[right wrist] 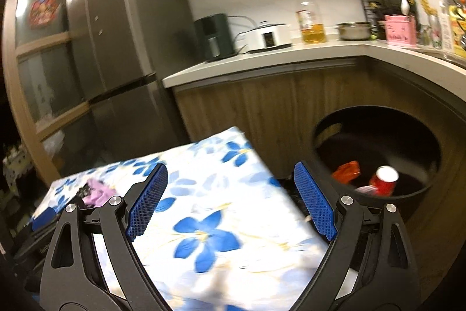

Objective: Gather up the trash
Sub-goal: 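Move both tools back toward the black bag and purple glove on the table, then grasp the black bag with the left tool while the right tool grasps the purple glove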

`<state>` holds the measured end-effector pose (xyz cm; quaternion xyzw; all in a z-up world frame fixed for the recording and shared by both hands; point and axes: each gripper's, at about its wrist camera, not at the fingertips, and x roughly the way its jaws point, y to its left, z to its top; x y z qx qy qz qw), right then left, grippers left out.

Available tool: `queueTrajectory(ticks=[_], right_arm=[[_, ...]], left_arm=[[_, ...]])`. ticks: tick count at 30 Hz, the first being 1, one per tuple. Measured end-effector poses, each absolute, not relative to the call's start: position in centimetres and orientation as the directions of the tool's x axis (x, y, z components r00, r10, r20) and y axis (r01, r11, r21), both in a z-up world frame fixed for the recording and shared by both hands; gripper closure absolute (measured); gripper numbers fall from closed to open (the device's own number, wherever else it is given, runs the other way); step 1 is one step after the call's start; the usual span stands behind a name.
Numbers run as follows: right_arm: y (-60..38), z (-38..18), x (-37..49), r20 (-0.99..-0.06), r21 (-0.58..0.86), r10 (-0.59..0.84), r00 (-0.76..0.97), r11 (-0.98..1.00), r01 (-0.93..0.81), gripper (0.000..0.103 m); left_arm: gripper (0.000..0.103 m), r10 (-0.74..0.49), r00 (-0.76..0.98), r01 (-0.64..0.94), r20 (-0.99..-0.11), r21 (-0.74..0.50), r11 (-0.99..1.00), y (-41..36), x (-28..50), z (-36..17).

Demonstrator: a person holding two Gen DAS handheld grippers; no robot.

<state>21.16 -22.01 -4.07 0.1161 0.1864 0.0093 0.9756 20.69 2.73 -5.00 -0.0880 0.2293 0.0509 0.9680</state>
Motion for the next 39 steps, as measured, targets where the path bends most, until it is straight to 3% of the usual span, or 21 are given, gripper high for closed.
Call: queueTrajectory(ticks=[22, 27, 30, 33, 35, 37, 39], right_arm=[[-4.2, -8.0, 28.4, -0.464, 0.182, 0.28, 0.84, 0.959, -0.218, 0.016], [-2.0, -9.2, 30.8, -0.509, 0.239, 0.342, 0.789, 0.938, -0.253, 0.022], [-1.0, -10.4, 32.0, -0.555, 0.257, 0.364, 0.748, 0.93, -0.262, 0.031], [-0.5, -11.1, 32.8, -0.591, 0.265, 0.375, 0.714, 0.926, -0.268, 0.048], [-0.5, -11.5, 33.1, -0.603, 0.281, 0.394, 0.694, 0.919, -0.278, 0.077], [-0.6, -11.8, 33.2, -0.613, 0.289, 0.407, 0.677, 0.913, -0.286, 0.096], [-1.2, -11.7, 32.9, -0.607, 0.292, 0.408, 0.682, 0.913, -0.286, 0.1]], left_arm=[[0.006, 0.19, 0.861, -0.301, -0.471, -0.173, 0.938, 14.2, 21.7, -6.1], [0.006, 0.203, 0.853, -0.321, -0.481, -0.178, 0.93, 15.4, 22.4, -6.3], [0.006, 0.207, 0.852, -0.326, -0.481, -0.178, 0.928, 15.7, 22.7, -6.4], [0.006, 0.21, 0.848, -0.329, -0.486, -0.173, 0.929, 15.9, 23.2, -6.6], [0.006, 0.203, 0.845, -0.326, -0.495, -0.174, 0.929, 15.8, 23.7, -6.8], [0.006, 0.195, 0.844, -0.318, -0.5, -0.173, 0.932, 15.5, 24.1, -7.0], [0.006, 0.184, 0.842, -0.306, -0.508, -0.168, 0.937, 15.2, 24.8, -7.2]])
